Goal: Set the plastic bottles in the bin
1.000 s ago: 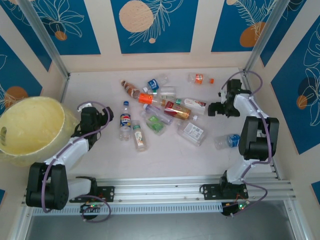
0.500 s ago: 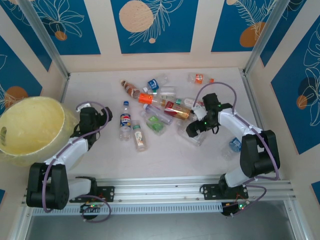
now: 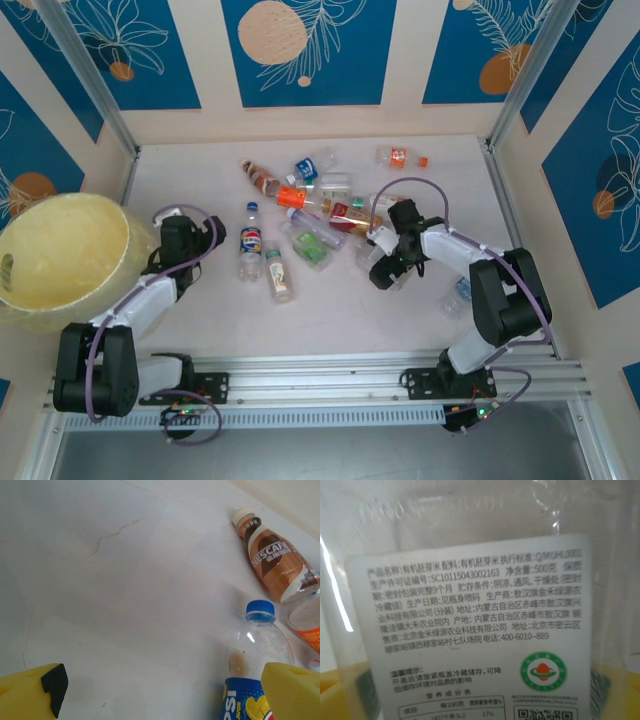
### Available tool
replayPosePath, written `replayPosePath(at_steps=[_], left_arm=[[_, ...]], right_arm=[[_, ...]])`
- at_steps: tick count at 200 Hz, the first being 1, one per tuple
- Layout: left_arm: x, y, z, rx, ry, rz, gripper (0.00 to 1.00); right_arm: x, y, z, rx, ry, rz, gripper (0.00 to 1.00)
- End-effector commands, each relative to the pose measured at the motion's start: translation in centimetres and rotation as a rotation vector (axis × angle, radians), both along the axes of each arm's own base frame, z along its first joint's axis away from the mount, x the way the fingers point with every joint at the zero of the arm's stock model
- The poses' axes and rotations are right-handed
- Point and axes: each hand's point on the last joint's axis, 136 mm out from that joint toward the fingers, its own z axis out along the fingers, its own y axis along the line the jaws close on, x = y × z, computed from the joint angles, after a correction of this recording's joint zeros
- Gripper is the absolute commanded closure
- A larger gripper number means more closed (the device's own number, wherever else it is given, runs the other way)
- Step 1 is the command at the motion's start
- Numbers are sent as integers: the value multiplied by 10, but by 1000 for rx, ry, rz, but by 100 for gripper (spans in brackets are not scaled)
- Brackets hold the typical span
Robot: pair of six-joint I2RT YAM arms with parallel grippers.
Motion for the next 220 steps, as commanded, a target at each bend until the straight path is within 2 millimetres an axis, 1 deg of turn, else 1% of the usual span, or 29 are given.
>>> replayPosePath(at_steps=[1,31,53,65,80,98,120,135,148,173,189,204,220], left_arm=[[1,-7,16,-44,-16,-41,0],[-2,-31,34,-141,-70,-129,0],[-4,-58,53,-229,-129,-245,0],[-5,-78,66,-265,-154,-346,0],[-9,-109,83,-297,-179,-501,0],[-17,-150,102,-314,-200,-690,0],[-29,-196,117,-372,-204,-872,0],[-31,-218,121,-435,-189,-937,0],[-31,-231,120,-473,-165,-972,0],[-35,-256,124,-483,-140,-1056,0],[-36,-265,120,-437,-114,-1074,0],[-38,-270,112,-394,-90,-1094,0],[-44,-278,103,-404,-27,-1150,0]], right_arm=[[5,-1,9,-26,-63,27,8],[-4,7,34,-40,-155,75,17],[-9,19,56,12,-230,84,24],[-8,29,67,52,-281,95,26],[-7,44,79,109,-333,110,27],[-5,72,92,183,-395,161,27],[0,99,105,259,-467,200,29],[3,115,115,323,-512,221,30],[4,127,123,363,-551,249,29],[3,144,128,401,-548,291,29],[3,154,131,426,-549,306,28],[5,161,139,475,-566,305,28],[7,169,149,525,-586,305,28]])
